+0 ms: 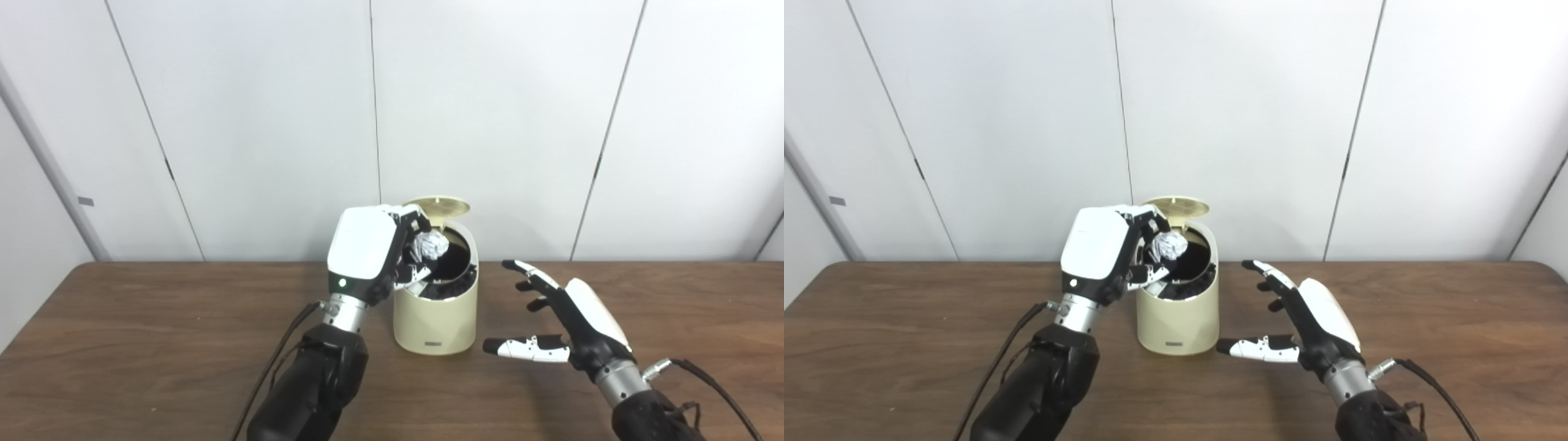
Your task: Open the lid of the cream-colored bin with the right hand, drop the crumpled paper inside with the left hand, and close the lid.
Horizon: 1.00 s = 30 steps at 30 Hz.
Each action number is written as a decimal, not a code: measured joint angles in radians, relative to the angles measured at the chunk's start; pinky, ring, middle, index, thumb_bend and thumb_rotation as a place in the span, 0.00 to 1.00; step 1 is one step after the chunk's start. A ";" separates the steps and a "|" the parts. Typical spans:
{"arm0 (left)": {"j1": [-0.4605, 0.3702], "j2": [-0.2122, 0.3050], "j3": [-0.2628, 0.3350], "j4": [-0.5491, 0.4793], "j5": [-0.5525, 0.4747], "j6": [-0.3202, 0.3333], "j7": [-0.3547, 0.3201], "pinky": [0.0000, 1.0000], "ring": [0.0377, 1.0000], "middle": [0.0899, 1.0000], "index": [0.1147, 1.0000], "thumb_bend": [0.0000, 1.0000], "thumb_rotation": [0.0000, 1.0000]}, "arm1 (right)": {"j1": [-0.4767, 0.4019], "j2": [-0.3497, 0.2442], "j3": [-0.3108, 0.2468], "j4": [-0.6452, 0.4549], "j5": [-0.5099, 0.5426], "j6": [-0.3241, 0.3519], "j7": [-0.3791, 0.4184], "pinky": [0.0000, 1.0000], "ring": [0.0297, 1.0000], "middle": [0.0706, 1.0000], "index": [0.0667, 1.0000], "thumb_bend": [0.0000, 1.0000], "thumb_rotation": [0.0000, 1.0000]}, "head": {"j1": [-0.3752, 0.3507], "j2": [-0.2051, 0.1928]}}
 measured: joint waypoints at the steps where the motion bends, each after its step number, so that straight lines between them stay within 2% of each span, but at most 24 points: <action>1: -0.002 0.001 -0.003 0.002 0.000 0.001 0.003 0.45 0.46 0.38 0.46 0.52 0.00 | 0.000 0.000 0.000 -0.001 0.000 0.001 0.000 0.65 0.81 0.91 0.87 0.79 0.48 | 0.000 0.000; 7: -0.008 0.009 -0.016 0.011 0.001 0.012 0.006 0.45 0.47 0.38 0.48 0.52 0.00 | 0.000 -0.004 -0.004 -0.002 0.003 0.001 0.000 0.65 0.81 0.91 0.88 0.81 0.52 | 0.002 0.002; 9: -0.008 0.015 -0.025 0.011 0.005 0.027 0.002 0.45 0.48 0.42 0.44 0.52 0.00 | 0.000 -0.004 -0.007 -0.002 0.004 0.001 0.000 0.64 0.80 0.91 0.88 0.81 0.51 | 0.006 0.005; 13: -0.009 0.026 -0.037 0.002 0.007 0.036 -0.008 0.47 0.51 0.43 0.43 0.52 0.00 | 0.000 -0.004 -0.008 -0.002 0.005 0.002 0.000 0.64 0.80 0.91 0.88 0.80 0.49 | 0.006 0.005; 17: -0.008 0.036 -0.045 -0.023 0.006 0.040 -0.040 0.51 0.52 0.44 0.43 0.52 0.00 | 0.000 -0.004 -0.008 -0.002 0.006 0.002 0.000 0.64 0.80 0.91 0.88 0.80 0.49 | 0.008 0.008; 25: -0.005 0.049 -0.048 -0.060 0.005 0.041 -0.075 0.50 0.52 0.44 0.43 0.52 0.00 | 0.000 -0.004 -0.008 -0.003 0.005 0.002 0.000 0.63 0.80 0.91 0.87 0.80 0.50 | 0.008 0.008; 27: -0.004 0.050 -0.048 -0.062 0.005 0.041 -0.082 0.50 0.52 0.47 0.43 0.52 0.07 | 0.000 -0.004 -0.008 -0.003 0.005 0.002 0.000 0.64 0.80 0.91 0.87 0.80 0.50 | 0.012 0.011; 30: -0.003 0.051 -0.048 -0.066 0.005 0.042 -0.087 0.50 0.52 0.48 0.43 0.52 0.08 | 0.000 -0.004 -0.008 -0.003 0.005 0.002 0.000 0.64 0.80 0.91 0.87 0.80 0.49 | 0.012 0.011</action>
